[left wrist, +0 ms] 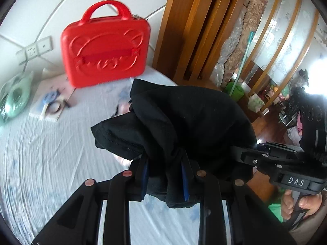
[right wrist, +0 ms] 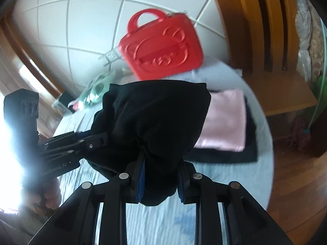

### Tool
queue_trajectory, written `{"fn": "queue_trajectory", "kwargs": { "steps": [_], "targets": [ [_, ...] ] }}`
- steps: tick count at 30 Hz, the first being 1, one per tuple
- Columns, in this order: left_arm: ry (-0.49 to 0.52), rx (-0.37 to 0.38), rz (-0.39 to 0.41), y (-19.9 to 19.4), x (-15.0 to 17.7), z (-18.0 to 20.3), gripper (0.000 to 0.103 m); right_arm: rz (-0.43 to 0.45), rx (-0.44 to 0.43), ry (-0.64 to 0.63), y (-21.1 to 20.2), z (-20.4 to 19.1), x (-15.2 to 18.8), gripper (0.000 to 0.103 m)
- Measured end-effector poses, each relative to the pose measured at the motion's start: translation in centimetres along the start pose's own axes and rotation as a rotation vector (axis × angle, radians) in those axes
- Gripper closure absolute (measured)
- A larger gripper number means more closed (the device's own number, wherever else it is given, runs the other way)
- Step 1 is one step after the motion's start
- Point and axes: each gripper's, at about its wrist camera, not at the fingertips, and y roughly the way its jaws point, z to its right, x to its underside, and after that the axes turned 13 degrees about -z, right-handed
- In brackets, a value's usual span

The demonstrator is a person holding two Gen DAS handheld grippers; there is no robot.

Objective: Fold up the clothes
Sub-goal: 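Lower the bundle onto the pink clothes stack with the left tool while the right tool lowers, then open the left tool while the right tool opens, withdraw from the stack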

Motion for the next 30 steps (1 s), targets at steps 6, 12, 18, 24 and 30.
{"fn": "queue_trajectory", "kwargs": {
  "steps": [6, 12, 18, 24, 30],
  "targets": [
    [-0.052, 0.004, -0.054, 4.7, -4.9, -1.2, 0.078, -0.052, 0.022, -0.029, 2.0, 3.5, -5.0, 0.079],
    [-0.091, -0.059, -0.175, 11.3, -5.9, -3.4, 0.070, -0.133, 0.111, -0.050, 7.4, 6.2, -7.5, 0.071],
    [-0.082, -0.185, -0.201, 15.0, -4.5, -4.6, 0.012, -0.183, 0.251, -0.003, 11.9, 9.0, -6.9, 0.011],
    [-0.103, -0.191, -0.193, 16.1, -4.3, -5.3, 0.000, -0.174, 0.246, 0.046, 13.3, 10.5, -6.1, 0.001],
    [-0.089, -0.228, -0.120, 11.2, -3.8, -3.8, 0.000, -0.127, 0.278, 0.058, 10.3, 8.8, -5.5, 0.001]
  ]
}}
